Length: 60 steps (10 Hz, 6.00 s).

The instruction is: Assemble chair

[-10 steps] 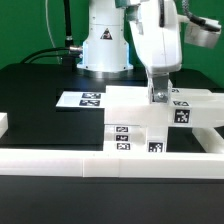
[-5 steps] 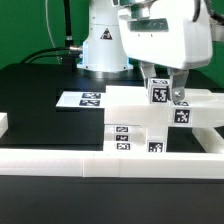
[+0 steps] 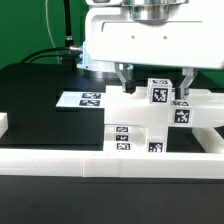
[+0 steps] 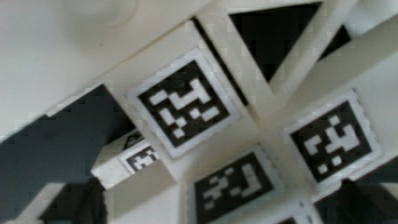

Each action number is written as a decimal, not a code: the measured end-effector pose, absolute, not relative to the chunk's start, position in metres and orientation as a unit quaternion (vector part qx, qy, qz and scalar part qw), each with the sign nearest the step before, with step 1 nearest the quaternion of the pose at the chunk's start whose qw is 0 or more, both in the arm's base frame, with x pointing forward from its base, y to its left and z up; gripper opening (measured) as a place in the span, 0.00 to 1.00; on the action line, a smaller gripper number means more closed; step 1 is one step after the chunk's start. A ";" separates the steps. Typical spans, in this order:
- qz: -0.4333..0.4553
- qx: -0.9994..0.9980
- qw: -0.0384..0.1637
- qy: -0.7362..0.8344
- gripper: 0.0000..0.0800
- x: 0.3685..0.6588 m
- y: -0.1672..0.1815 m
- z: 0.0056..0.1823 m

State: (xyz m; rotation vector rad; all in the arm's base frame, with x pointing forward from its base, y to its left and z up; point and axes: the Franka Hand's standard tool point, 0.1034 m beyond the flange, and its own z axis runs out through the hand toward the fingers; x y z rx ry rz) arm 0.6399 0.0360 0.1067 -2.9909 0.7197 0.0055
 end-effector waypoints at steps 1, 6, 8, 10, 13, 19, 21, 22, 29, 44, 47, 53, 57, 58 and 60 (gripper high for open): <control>0.000 -0.981 0.028 0.190 0.81 0.640 0.042 0.107; -0.003 -0.996 0.029 0.083 0.51 0.641 0.041 0.108; -0.003 -0.996 0.029 0.087 0.35 0.641 0.040 0.108; -0.003 -0.995 0.029 0.097 0.35 0.641 0.040 0.108; 0.001 -0.973 0.034 0.229 0.35 0.640 0.043 0.107; -0.004 -0.951 0.040 0.308 0.61 0.639 0.044 0.115; -0.004 -0.953 0.043 0.301 0.77 0.623 0.049 0.130; -0.008 -0.954 0.047 0.294 0.80 0.608 0.055 0.141; -0.017 -0.962 0.059 0.266 0.81 0.581 0.070 0.147; -0.056 -0.997 0.035 0.047 0.81 0.504 0.093 0.117; -0.055 -0.997 0.032 0.037 0.81 0.477 0.099 0.100; -0.061 -0.997 0.030 0.035 0.81 0.456 0.103 0.086; -0.062 -0.998 0.026 0.023 0.81 0.444 0.100 0.074; -0.061 -0.998 0.026 0.023 0.81 0.444 0.100 0.074; -0.066 -0.997 0.023 0.018 0.81 0.440 0.095 0.065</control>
Offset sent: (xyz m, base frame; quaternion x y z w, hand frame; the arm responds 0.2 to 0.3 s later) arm 0.0054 0.0025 0.0047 0.0153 -0.0271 -0.1856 0.9821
